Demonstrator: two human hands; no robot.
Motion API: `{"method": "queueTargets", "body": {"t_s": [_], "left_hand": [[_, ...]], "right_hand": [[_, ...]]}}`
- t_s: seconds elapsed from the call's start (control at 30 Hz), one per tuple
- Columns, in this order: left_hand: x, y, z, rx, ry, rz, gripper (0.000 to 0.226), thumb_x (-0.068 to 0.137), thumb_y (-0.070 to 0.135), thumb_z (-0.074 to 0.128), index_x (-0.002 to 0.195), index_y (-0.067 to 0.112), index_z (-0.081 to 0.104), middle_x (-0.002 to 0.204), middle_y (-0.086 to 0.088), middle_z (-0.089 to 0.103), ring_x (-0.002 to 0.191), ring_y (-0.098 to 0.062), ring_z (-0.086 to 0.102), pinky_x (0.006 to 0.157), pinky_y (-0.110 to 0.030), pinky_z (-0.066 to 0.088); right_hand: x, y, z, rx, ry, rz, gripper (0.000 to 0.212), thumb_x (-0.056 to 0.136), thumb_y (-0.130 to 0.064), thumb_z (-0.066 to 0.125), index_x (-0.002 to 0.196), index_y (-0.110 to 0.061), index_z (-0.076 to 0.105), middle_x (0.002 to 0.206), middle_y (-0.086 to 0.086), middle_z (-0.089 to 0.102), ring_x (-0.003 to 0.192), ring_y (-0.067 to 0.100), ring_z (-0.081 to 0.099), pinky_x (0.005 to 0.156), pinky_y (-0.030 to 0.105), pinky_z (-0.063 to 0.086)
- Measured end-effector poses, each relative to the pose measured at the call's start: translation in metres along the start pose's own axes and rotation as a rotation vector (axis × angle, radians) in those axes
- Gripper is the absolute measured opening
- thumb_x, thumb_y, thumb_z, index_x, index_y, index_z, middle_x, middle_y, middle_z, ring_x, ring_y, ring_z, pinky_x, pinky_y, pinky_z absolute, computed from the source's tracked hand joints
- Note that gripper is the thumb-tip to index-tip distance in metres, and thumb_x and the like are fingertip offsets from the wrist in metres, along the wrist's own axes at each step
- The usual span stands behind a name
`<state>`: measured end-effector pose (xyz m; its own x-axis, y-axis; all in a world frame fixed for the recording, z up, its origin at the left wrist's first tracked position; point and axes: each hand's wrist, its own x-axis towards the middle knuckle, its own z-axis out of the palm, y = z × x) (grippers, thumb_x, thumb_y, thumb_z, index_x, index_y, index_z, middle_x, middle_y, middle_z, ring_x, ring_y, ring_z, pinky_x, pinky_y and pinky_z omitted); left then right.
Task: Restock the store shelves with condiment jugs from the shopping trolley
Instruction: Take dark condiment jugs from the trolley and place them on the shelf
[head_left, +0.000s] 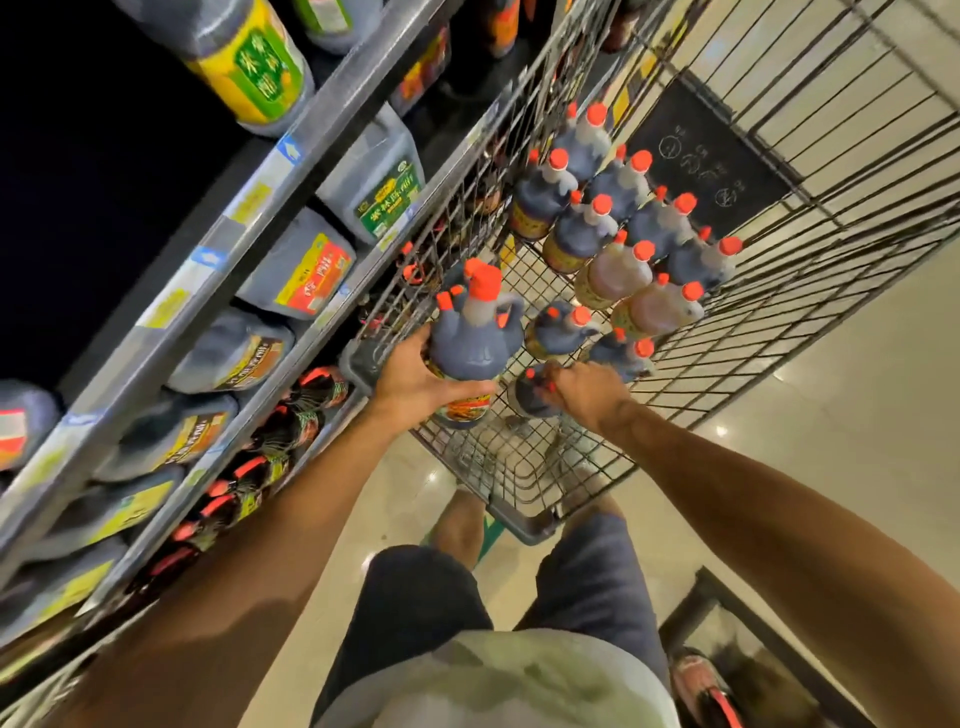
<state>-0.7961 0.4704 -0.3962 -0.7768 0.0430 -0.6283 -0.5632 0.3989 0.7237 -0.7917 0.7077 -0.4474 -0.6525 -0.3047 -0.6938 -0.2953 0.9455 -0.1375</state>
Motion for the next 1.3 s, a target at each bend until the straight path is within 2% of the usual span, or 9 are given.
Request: {"method": "queueTargets", "body": {"t_s": [0.17,0.33,0.47,0.53,0.77,0.9,1.0,1.1,1.3], "left_hand": [[0.008,-0.005,-0.004,0.002,0.037,0.026,0.076,0.057,0.019,0.096,0.124,0.007,0.061,0.112,0.004,0.068,0.111,-0.014,0.063,0.101,-0.035,0.051],[0.016,-0.008,-0.003,0.007,0.061,0.040,0.087,0.052,0.033,0.099,0.128,0.016,0.061,0.119,0.003,0.070,0.113,-0.013,0.065,0.095,-0.030,0.052],[0.021,-0.011,-0.003,-0.027,0.063,-0.008,0.074,0.058,0.026,0.097,0.123,0.018,0.063,0.110,0.010,0.071,0.096,0.007,0.065,0.083,-0.014,0.051],[0.023,-0.013,-0.003,-0.057,0.063,-0.028,0.063,0.062,0.019,0.095,0.116,0.024,0.063,0.100,0.018,0.069,0.085,0.017,0.063,0.074,-0.009,0.051],[0.033,-0.024,-0.006,-0.096,0.050,-0.021,0.058,0.067,0.013,0.092,0.116,0.025,0.064,0.100,0.018,0.071,0.089,0.013,0.066,0.072,-0.008,0.051],[0.039,-0.032,-0.010,-0.085,0.065,-0.011,0.057,0.064,0.018,0.093,0.111,0.033,0.064,0.096,0.022,0.073,0.095,0.008,0.068,0.081,-0.014,0.054],[0.040,-0.033,-0.013,-0.099,0.063,-0.005,0.056,0.065,0.016,0.092,0.113,0.029,0.066,0.100,0.017,0.075,0.098,0.004,0.069,0.084,-0.019,0.055],[0.037,-0.027,-0.019,-0.104,0.080,-0.005,0.060,0.063,0.022,0.094,0.118,0.021,0.068,0.104,0.011,0.075,0.097,0.003,0.069,0.084,-0.022,0.055],[0.016,-0.001,-0.035,-0.164,0.069,-0.035,0.074,0.042,0.054,0.097,0.108,0.038,0.068,0.104,0.015,0.076,0.104,-0.001,0.068,0.095,-0.038,0.054]], "right_hand": [[0.012,-0.001,0.028,0.548,0.226,0.183,0.047,0.083,-0.059,0.070,0.122,-0.033,0.067,0.105,0.006,0.075,0.099,0.026,0.068,0.075,0.035,0.049],[0.006,-0.012,0.064,1.123,0.289,0.231,0.068,0.066,-0.010,0.092,0.127,-0.008,0.061,0.116,0.001,0.063,0.102,0.010,0.060,0.077,0.000,0.040],[0.016,-0.026,0.101,1.386,0.288,0.424,0.099,0.059,0.000,0.094,0.145,-0.010,0.045,0.138,0.009,0.057,0.120,0.014,0.057,0.082,0.004,0.047],[0.024,-0.036,0.110,1.434,0.319,0.504,0.108,0.054,-0.013,0.098,0.147,-0.020,0.043,0.140,0.002,0.057,0.126,0.018,0.055,0.093,0.014,0.050],[0.059,-0.051,0.130,1.553,0.470,0.577,0.109,0.058,-0.006,0.095,0.147,-0.024,0.034,0.135,-0.001,0.055,0.114,0.005,0.055,0.085,-0.003,0.041],[0.071,-0.050,0.141,1.377,0.510,0.558,0.069,0.071,-0.002,0.083,0.131,-0.010,0.050,0.118,0.003,0.065,0.108,0.009,0.063,0.104,0.034,0.052],[0.065,-0.052,0.142,1.399,0.443,0.651,0.056,0.066,-0.030,0.092,0.111,-0.019,0.062,0.095,-0.009,0.066,0.084,0.005,0.064,0.083,0.021,0.054],[0.055,-0.051,0.124,1.428,0.527,0.678,0.076,0.058,-0.029,0.097,0.123,-0.020,0.059,0.105,-0.006,0.067,0.094,0.011,0.065,0.071,0.004,0.045],[-0.001,-0.042,0.064,1.368,0.478,0.584,0.070,0.054,-0.035,0.098,0.112,-0.016,0.064,0.100,-0.001,0.072,0.088,0.015,0.068,0.065,0.021,0.051]]}}
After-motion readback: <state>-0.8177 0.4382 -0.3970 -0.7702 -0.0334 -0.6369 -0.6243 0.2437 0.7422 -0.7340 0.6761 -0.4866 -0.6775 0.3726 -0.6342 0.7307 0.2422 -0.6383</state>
